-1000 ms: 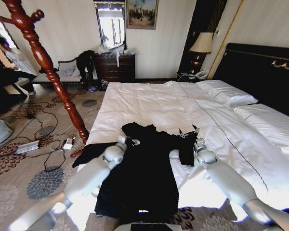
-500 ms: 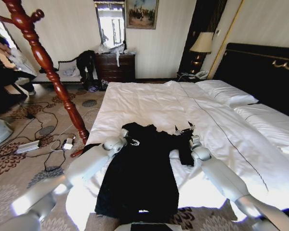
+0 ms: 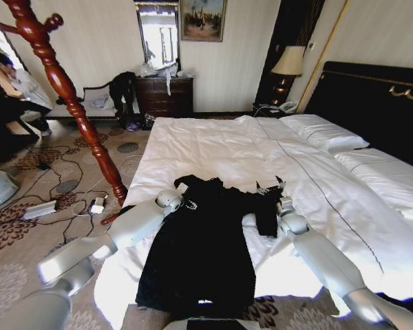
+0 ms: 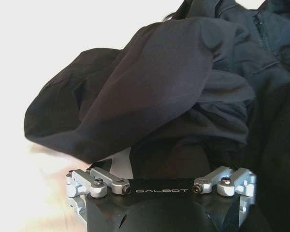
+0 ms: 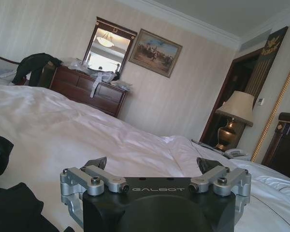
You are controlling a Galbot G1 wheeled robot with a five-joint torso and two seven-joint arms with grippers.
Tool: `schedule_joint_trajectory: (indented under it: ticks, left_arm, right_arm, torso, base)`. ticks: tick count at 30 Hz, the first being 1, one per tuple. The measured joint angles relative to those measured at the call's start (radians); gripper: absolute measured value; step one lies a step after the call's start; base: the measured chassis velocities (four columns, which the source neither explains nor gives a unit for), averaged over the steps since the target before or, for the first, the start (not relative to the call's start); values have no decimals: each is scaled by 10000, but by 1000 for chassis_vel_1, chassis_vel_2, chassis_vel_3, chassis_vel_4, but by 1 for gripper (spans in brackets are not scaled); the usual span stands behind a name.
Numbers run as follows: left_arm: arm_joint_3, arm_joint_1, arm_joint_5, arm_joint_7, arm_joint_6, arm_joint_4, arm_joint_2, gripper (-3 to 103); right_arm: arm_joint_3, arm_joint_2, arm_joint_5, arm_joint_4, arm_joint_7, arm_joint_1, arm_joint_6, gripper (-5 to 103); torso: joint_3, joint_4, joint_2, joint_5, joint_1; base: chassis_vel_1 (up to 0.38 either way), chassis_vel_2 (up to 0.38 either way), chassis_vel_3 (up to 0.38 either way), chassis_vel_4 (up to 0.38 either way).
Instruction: Pick up the clothes from the bed and hang them on the clothes hanger.
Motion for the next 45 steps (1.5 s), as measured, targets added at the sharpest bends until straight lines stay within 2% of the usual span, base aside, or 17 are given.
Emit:
schedule_joint_trajectory:
  ticks: [7, 10, 11, 14, 17, 19, 22, 25, 29, 31, 32, 35, 36, 37, 40, 41, 45]
  left_arm:
    - [163, -169, 581, 277, -302, 1157, -846, 102]
    - [117, -144, 786, 109, -332, 1453, -1128, 88]
    - [117, -144, 786, 109, -332, 1453, -1128, 88]
    - [90, -87, 967, 93, -345, 1547, -1180, 72]
    - [56, -54, 1047, 93, -361, 1556, -1168, 66]
    - [-38, 7, 1252, 94, -420, 1577, -1118, 55]
    - [-126, 51, 1384, 13, -484, 1579, -1052, 49]
    - [-278, 114, 1489, -188, -542, 1555, -927, 34]
    - [-489, 179, 1521, -529, -593, 1360, -683, 28]
    - [-662, 253, 1487, -942, -566, 955, -350, 22]
    - [-662, 253, 1487, -942, -566, 955, -350, 22]
    - [-884, 337, 1245, -1599, -437, 372, 11, 20]
    - [-1034, 371, 973, -1986, -302, -4, 207, 20]
    - [-1034, 371, 973, -1986, -302, -4, 207, 20]
    - [-1212, 375, 333, -2611, 82, -785, 601, 20]
    - [-1212, 375, 333, -2611, 82, -785, 601, 20]
    - [-1189, -3, -350, -3065, 269, -1794, 1407, 20]
  right_arm:
    - [128, 38, -39, 104, -4, -188, 13, 100]
    - [239, 1, -73, 131, -16, -334, 30, 100]
    - [239, 1, -73, 131, -16, -334, 30, 100]
    - [305, -23, -122, 121, -35, -400, 69, 100]
    - [306, -23, -139, 90, -43, -400, 92, 100]
    - [307, -3, -152, 54, -49, -389, 124, 100]
    - [308, 19, -169, 32, -52, -389, 143, 100]
    - [308, 32, -230, 14, -56, -421, 173, 100]
    - [356, 32, -263, 42, -58, -502, 195, 100]
    - [441, 8, -265, 134, -59, -616, 198, 100]
    - [441, 8, -265, 134, -59, -616, 198, 100]
    - [542, -59, -265, 254, -59, -767, 199, 100]
    - [622, -103, -263, 343, -58, -877, 198, 100]
    - [622, -103, -263, 343, -58, -877, 198, 100]
    - [772, -169, -253, 505, -46, -1056, 192, 100]
    - [772, -169, -253, 505, -46, -1056, 192, 100]
    - [936, -237, -203, 776, -8, -1293, 167, 100]
  torso:
    - [-1, -1, 0, 1, -1]
    - [-2, -5, 1, 0, -2]
    - [-2, -5, 1, 0, -2]
    - [-2, -8, 1, -3, -3]
    - [-3, -8, 1, -3, -3]
    - [-1, -10, 1, -4, -3]
    - [0, -10, 1, -4, -2]
    - [1, -11, 0, -6, -2]
    - [3, -7, -1, -3, 0]
    - [4, 1, -3, -1, 3]
    - [4, 1, -3, -1, 3]
    - [4, 8, -3, 1, 3]
    - [4, 7, -3, 0, 3]
    - [4, 7, -3, 0, 3]
    - [2, -2, -3, -1, 2]
    - [2, -2, -3, -1, 2]
    - [2, -2, -2, -4, 2]
  base:
    - [0, 0, 0, 0]
    - [0, 0, 0, 0]
    - [0, 0, 0, 0]
    - [0, 0, 0, 0]
    - [0, 0, 0, 0]
    - [0, 0, 0, 0]
    - [0, 0, 0, 0]
    - [0, 0, 0, 0]
    - [0, 0, 0, 0]
    - [0, 0, 0, 0]
    - [0, 0, 0, 0]
    - [0, 0, 0, 0]
    - [0, 0, 0, 0]
    - [0, 0, 0, 0]
    - [0, 0, 0, 0]
    - [0, 0, 0, 0]
    - [0, 0, 0, 0]
